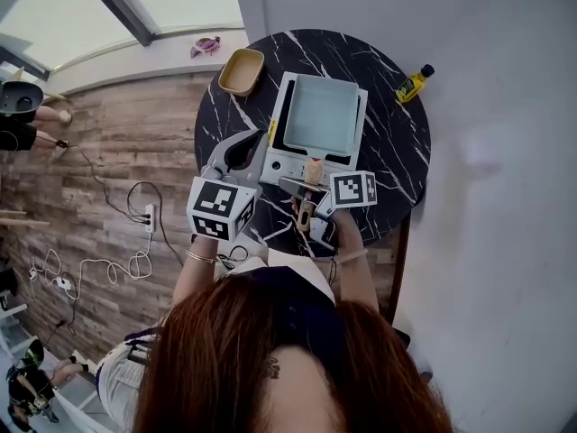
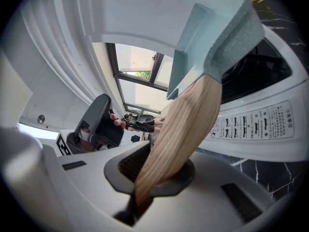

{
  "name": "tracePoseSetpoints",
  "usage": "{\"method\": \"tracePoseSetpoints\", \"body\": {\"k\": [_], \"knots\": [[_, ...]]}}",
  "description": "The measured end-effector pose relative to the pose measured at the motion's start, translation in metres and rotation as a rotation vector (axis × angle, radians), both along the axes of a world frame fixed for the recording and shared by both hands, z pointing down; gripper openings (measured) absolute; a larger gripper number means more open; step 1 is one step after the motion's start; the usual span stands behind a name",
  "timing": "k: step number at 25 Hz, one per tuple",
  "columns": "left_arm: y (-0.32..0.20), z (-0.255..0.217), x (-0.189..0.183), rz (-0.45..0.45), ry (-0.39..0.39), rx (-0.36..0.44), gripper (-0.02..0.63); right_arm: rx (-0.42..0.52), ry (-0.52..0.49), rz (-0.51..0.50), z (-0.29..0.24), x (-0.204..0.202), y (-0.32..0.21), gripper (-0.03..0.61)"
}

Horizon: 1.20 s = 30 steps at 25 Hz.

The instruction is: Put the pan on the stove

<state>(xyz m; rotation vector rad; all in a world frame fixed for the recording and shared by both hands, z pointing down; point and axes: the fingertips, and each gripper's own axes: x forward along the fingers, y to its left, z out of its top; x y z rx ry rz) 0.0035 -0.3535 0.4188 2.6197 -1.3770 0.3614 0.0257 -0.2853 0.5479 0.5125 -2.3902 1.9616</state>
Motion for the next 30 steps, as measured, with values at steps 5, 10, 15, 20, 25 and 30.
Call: {"method": "tracePoseSetpoints", "body": {"k": [5,10,15,20,25,30], "knots": [[-0.004,0.001,0.001,-0.007,-0.009,-0.006,0.011,-0.013,-0.008,-0.008,0.004,0.001,-0.002,0.026],[-0.006,0.004,0.005,-0.006,-0.018,-0.008,0.011,-0.023,-0.014,-0.013,0.01,0.004,-0.005,0.029],[-0.008,0.006,0.006,-0.007,-0.029,-0.016,0.011,-0.032,-0.02,-0.015,0.013,0.006,-0.008,0.029],[-0.01,0.007,0.01,-0.005,-0.036,-0.015,0.011,-0.036,-0.03,-0.019,0.016,0.007,-0.01,0.031],[-0.01,0.01,0.013,-0.003,-0.046,-0.02,0.011,-0.036,-0.036,-0.021,0.019,0.008,-0.013,0.031],[-0.011,0.01,0.016,0.0,-0.052,-0.02,0.011,-0.031,-0.034,-0.02,0.022,0.008,-0.014,0.031]]}}
